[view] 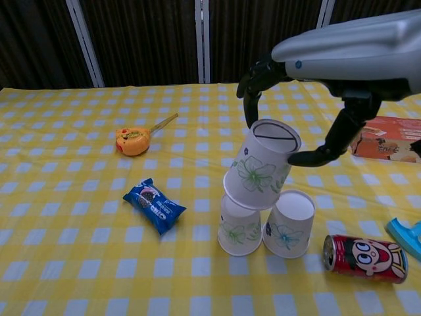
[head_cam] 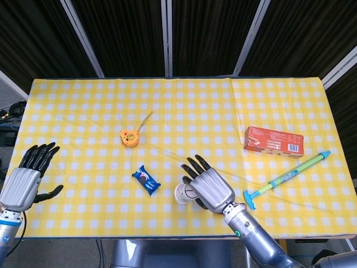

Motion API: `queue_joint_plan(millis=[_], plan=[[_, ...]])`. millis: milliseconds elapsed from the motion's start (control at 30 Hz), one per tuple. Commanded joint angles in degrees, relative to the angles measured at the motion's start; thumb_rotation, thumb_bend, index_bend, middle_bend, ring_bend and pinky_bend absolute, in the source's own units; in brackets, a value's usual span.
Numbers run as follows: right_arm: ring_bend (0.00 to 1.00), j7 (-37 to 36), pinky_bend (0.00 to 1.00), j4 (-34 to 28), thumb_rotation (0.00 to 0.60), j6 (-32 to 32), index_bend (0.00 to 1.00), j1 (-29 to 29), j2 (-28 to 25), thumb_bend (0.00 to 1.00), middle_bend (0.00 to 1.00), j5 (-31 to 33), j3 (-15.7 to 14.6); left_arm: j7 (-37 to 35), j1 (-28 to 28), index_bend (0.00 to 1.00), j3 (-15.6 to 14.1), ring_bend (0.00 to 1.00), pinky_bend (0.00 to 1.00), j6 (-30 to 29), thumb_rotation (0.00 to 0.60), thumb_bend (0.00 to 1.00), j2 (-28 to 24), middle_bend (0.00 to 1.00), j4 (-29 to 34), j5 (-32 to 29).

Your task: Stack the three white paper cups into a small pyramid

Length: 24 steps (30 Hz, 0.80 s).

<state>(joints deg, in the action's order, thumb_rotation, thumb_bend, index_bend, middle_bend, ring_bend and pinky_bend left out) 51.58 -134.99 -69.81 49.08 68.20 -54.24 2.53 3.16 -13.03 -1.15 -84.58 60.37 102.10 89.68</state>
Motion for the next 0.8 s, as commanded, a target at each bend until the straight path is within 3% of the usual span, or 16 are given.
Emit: queue_joint_plan(millis=[33, 800], plan=[[0.00, 0.9, 0.00, 0.0, 0.600, -0.6, 0.53, -0.9, 0.1, 0.25, 0.13, -0.9, -1.5, 0.2, 0.1, 0.00, 0.1, 0.00, 0.00, 0.0, 0.600, 0.22, 0.0, 0.00, 0.1, 0.2], [0.00, 2.4, 0.00, 4.8, 0.600, -2.3, 0.53, -1.8, 4.3, 0.24, 0.13, 0.9, -1.8, 0.0, 0.9, 0.00, 1.2, 0.00, 0.00, 1.2, 0.600, 0.22, -0.4, 0.00, 0.7, 0.5]])
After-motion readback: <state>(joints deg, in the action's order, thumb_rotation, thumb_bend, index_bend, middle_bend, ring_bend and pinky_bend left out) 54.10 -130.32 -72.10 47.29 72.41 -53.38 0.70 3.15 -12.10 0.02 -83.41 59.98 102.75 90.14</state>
